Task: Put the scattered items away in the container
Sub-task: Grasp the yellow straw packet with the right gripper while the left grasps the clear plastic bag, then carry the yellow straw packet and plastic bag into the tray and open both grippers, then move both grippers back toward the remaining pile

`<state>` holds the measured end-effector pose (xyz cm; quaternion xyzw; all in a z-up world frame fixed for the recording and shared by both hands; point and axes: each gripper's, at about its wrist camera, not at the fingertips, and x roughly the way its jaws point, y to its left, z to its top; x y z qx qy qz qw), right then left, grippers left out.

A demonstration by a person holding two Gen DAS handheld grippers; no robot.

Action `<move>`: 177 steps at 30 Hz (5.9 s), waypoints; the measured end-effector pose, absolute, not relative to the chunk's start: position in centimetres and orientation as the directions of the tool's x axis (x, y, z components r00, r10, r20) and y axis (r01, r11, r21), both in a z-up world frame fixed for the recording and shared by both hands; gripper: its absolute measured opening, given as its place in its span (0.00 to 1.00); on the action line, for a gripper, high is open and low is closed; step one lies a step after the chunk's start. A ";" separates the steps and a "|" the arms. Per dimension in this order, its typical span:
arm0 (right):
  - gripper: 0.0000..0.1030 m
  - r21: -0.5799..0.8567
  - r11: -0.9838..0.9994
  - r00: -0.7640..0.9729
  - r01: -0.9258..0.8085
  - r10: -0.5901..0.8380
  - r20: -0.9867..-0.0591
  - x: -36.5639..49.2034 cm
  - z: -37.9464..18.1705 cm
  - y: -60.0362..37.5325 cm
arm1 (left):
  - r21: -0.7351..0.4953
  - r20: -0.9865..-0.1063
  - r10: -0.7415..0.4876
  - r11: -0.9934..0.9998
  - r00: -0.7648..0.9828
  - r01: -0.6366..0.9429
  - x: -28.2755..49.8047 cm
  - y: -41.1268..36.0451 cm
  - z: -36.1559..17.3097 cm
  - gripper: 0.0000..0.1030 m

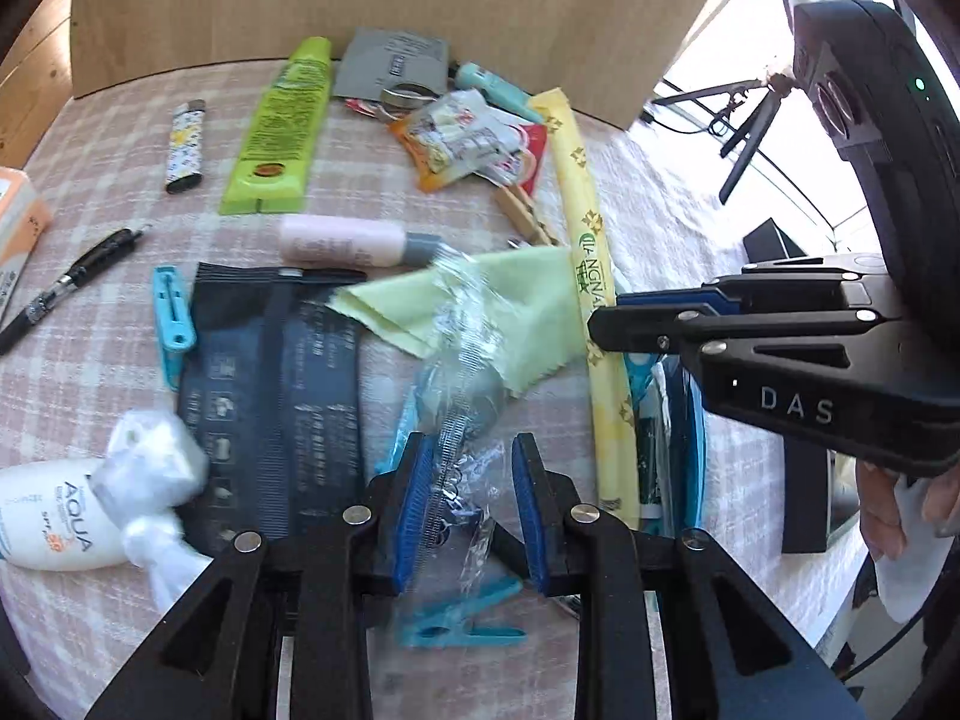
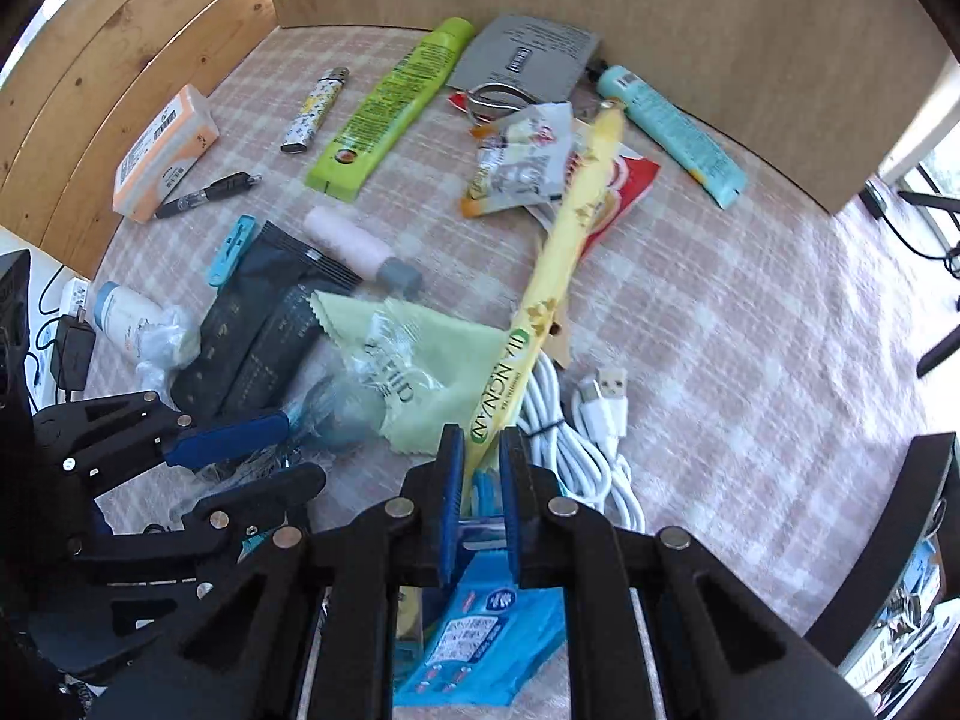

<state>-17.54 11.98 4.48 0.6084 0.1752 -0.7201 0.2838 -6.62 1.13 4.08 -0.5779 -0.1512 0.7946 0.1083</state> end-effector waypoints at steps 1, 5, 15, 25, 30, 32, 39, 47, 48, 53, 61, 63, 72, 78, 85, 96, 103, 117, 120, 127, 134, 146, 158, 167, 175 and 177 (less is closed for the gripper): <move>0.11 0.066 -0.789 -0.117 0.611 -0.173 -0.978 -17.6 4.5 13.2 | -0.385 -0.882 0.372 -0.923 -0.291 -0.012 -6.2 1.8 4.2 0.25; 0.11 0.026 -0.850 -0.112 0.526 -0.100 -0.989 -17.8 4.1 17.7 | -0.428 -0.861 0.446 -0.895 -0.245 -0.124 -5.0 5.0 5.0 0.25; 0.12 0.129 -0.902 -0.222 0.412 -0.237 -0.946 -16.4 9.1 24.1 | -0.378 -0.860 0.382 -0.922 -0.339 -0.080 -3.3 3.2 8.4 0.25; 0.20 0.305 -0.863 -0.120 0.403 -0.380 -0.917 -16.4 7.4 18.1 | -0.381 -0.880 0.361 -0.925 -0.310 0.004 -3.3 1.8 7.6 0.28; 0.23 0.330 -0.849 -0.047 0.413 -0.382 -0.923 -16.8 5.1 15.5 | -0.370 -0.904 0.356 -0.929 -0.236 0.020 -4.2 4.5 5.5 0.35; 0.23 0.327 -0.848 -0.049 0.417 -0.381 -0.923 -16.7 5.1 15.2 | -0.370 -0.905 0.355 -0.929 -0.235 0.021 -4.3 5.2 5.5 0.35; 0.37 0.318 -0.834 -0.081 0.451 -0.393 -0.916 -15.4 6.2 15.5 | -0.244 -0.920 0.232 -0.970 -0.317 0.000 -3.4 6.5 7.5 0.44; 0.38 0.314 -0.829 -0.068 0.462 -0.387 -0.920 -15.0 5.8 14.9 | -0.213 -0.918 0.201 -0.977 -0.342 -0.004 -3.1 7.1 8.3 0.45; 0.38 0.313 -0.828 -0.067 0.465 -0.386 -0.920 -15.0 5.8 14.8 | -0.211 -0.917 0.201 -0.977 -0.344 -0.007 -3.0 7.1 8.3 0.45; 0.38 0.310 -0.825 -0.062 0.472 -0.382 -0.922 -15.0 5.8 14.2 | -0.219 -0.917 0.206 -0.976 -0.342 -0.001 -3.1 6.8 8.2 0.46; 0.38 0.359 -0.828 -0.001 0.431 -0.398 -0.917 -15.8 4.8 14.1 | -0.382 -0.908 0.345 -0.915 -0.239 0.129 -3.2 4.6 5.3 0.48; 0.38 0.359 -0.830 0.005 0.427 -0.394 -0.919 -16.0 4.6 14.0 | -0.394 -0.907 0.358 -0.907 -0.223 0.149 -3.2 4.5 4.7 0.48; 0.36 0.344 -0.847 0.035 0.406 -0.362 -0.931 -16.7 2.8 13.5 | -0.372 -0.920 0.343 -0.917 -0.189 0.146 -4.4 6.4 3.4 0.48; 0.22 0.321 -0.867 0.041 0.380 -0.331 -0.943 -16.9 1.4 14.0 | -0.346 -0.927 0.317 -0.929 -0.202 0.132 -4.6 6.9 3.5 0.41; 0.11 0.358 -0.863 0.027 0.355 -0.373 -0.927 -17.0 2.2 16.0 | -0.372 -0.914 0.336 -0.918 -0.228 0.141 -3.7 4.8 3.6 0.13; 0.11 0.419 -0.845 -0.014 0.332 -0.448 -0.894 -15.7 4.7 17.9 | -0.390 -0.888 0.344 -0.915 -0.306 0.103 -2.3 3.4 7.0 0.00; 0.11 0.455 -0.832 -0.047 0.318 -0.494 -0.868 -14.9 6.6 19.2 | -0.426 -0.864 0.367 -0.898 -0.345 0.112 -1.9 2.4 8.8 0.00; 0.11 0.493 -0.861 -0.242 0.121 -0.508 -0.827 -11.4 10.7 33.0 | -0.465 -0.808 0.454 -0.883 -0.376 -0.065 -4.1 9.5 14.6 0.00; 0.11 0.475 -0.878 -0.287 0.055 -0.469 -0.835 -10.2 11.1 37.6 | -0.476 -0.794 0.488 -0.870 -0.362 -0.127 -4.9 13.2 15.4 0.00; 0.11 0.421 -0.904 -0.349 -0.082 -0.369 -0.861 -7.8 11.5 47.2 | -0.487 -0.775 0.550 -0.833 -0.312 -0.262 -6.7 22.9 16.1 0.00; 0.11 0.377 -0.913 -0.381 -0.156 -0.297 -0.876 -7.1 11.7 53.4 | -0.458 -0.782 0.556 -0.819 -0.282 -0.344 -8.1 30.9 16.3 0.00; 0.49 0.224 -0.971 -0.430 -0.086 -0.167 -0.887 -6.9 12.6 53.7 | -0.264 -0.873 0.371 -0.906 -0.317 -0.332 -8.8 33.4 14.7 0.69; 0.54 0.259 -0.966 -0.434 0.010 -0.237 -0.869 -6.3 12.8 47.4 | -0.178 -0.903 0.233 -0.968 -0.362 -0.178 -5.9 24.0 14.3 0.74; 0.55 0.265 -0.961 -0.423 0.075 -0.271 -0.865 -3.0 10.9 39.2 | -0.110 -0.940 0.109 -0.994 -0.324 -0.016 0.1 13.4 11.3 0.74; 0.55 0.267 -0.952 -0.355 0.147 -0.302 -0.885 -0.6 8.8 31.8 | -0.114 -0.930 0.075 -0.990 -0.361 0.089 4.6 6.4 12.0 0.75; 0.55 0.244 -0.956 -0.361 0.164 -0.288 -0.887 -0.1 8.8 30.4 | -0.123 -0.926 0.073 -0.986 -0.371 0.112 5.4 5.1 12.3 0.75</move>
